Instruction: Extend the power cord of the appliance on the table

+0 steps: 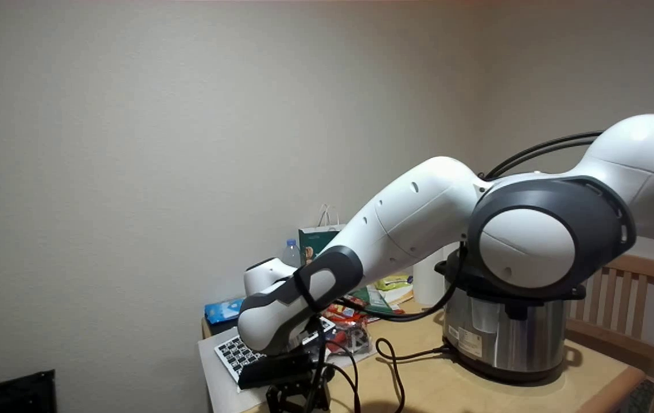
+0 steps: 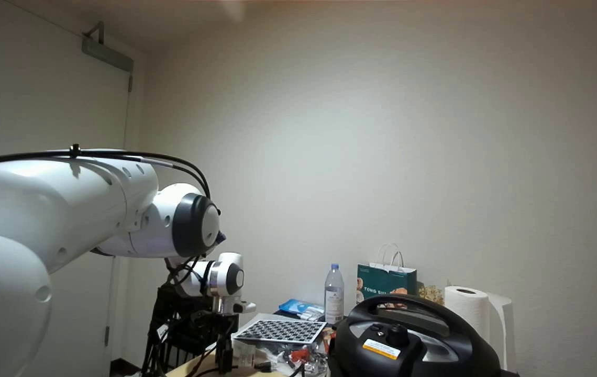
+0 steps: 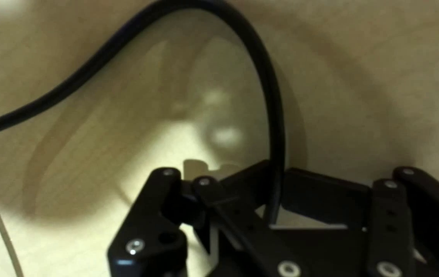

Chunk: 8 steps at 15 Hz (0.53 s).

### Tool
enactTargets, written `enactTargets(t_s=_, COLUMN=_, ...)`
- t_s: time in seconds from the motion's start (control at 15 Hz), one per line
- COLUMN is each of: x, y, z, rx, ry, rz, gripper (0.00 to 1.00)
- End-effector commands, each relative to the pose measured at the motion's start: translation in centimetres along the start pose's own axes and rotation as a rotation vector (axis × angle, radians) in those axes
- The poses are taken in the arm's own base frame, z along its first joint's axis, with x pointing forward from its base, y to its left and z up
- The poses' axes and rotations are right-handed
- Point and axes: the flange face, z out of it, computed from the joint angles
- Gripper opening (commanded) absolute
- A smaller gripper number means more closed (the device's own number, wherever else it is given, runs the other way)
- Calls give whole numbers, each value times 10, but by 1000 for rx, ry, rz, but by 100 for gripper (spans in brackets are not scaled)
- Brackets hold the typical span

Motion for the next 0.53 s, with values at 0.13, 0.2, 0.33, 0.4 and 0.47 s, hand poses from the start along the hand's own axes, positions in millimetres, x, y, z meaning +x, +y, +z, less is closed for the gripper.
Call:
enactTargets(t_s=0.13, x=-96, y=-43, z=4, rx=-136, ry=64, rz=-225, gripper=2)
enactTargets(t_s=0.2, x=-122, y=-50, z=4, rx=-162, ry=70, rz=-265, gripper=4)
enactTargets(t_s=0.33, x=-165, y=-60, z=4, rx=-213, ry=88, rz=-349, gripper=5)
enactTargets(t_s=0.4, x=-183, y=-63, z=8, rx=-242, ry=95, rz=-393, gripper=4)
enactTargets(t_s=0.47, x=-198, y=-65, z=11, rx=-272, ry=110, rz=-440, gripper=4)
